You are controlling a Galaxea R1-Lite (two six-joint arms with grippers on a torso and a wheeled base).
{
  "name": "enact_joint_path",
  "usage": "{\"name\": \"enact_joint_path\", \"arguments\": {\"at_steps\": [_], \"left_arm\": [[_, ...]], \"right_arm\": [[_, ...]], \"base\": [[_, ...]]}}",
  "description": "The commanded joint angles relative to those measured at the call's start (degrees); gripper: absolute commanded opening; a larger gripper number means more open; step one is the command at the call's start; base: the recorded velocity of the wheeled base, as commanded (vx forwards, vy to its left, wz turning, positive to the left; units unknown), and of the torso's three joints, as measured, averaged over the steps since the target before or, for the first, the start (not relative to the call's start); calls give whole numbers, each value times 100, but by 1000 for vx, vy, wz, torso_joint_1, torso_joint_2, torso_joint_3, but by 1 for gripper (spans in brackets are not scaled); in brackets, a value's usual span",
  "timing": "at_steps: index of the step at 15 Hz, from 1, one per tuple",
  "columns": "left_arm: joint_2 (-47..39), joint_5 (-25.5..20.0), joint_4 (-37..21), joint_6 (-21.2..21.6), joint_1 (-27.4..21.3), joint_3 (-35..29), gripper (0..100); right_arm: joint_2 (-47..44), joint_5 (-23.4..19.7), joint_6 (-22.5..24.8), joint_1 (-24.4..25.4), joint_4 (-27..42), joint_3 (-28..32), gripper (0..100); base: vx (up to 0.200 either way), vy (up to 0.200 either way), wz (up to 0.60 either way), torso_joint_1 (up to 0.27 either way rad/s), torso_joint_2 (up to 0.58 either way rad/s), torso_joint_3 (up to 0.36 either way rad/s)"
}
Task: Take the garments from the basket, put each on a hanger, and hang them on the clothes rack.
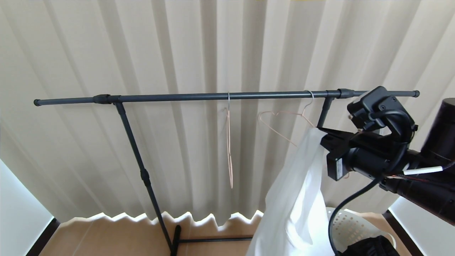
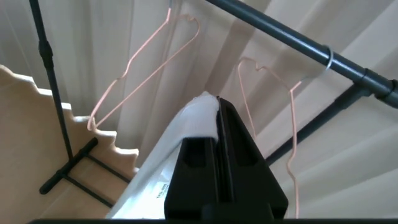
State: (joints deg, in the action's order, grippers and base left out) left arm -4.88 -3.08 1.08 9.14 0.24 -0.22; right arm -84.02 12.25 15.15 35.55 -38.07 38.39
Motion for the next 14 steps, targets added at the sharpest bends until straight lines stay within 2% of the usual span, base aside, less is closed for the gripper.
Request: {"name": "enact_joint_path", "arguments": {"at_steps": [1,2,3,4,6,8,10,12,14], "left_arm": [[-1587,-386,23,53,2,-734,100],[-2088,-614,23,-35,2,-1138,100],[-2975,-984,23,-62,-60,-1534,100],[-3678,-1001,41,-194,-314,-1859,100],[-4496,-975,58,-835,-1255,-2369,100],[-5146,-641,67,-1266,-2204,-2826,100],[-5744,-70,85,-1380,-2898,-3177,100],[-6254,317,313,-1468,-3426,-3344,100],[-6667,642,542,-1468,-3839,-3423,100]], "right_arm": [[-484,14,-206,-4,-7,99,0],[-581,23,-267,-4,-86,134,0],[-616,23,-267,-22,-359,116,0],[-642,23,-267,-22,-535,55,0],[-598,93,-276,-13,-649,-209,0],[-502,348,-320,110,-992,-560,0],[-572,445,-417,286,-1264,-648,0],[-774,550,-839,479,-1396,-569,0],[-871,805,-935,567,-1554,-534,0]], "base": [[0,0,0,0,0,0],[0,0,0,0,0,0],[0,0,0,0,0,0],[0,0,0,0,0,0],[0,0,0,0,0,0],[0,0,0,0,0,0],[0,0,0,0,0,0],[0,0,0,0,0,0],[0,0,0,0,0,0]]}}
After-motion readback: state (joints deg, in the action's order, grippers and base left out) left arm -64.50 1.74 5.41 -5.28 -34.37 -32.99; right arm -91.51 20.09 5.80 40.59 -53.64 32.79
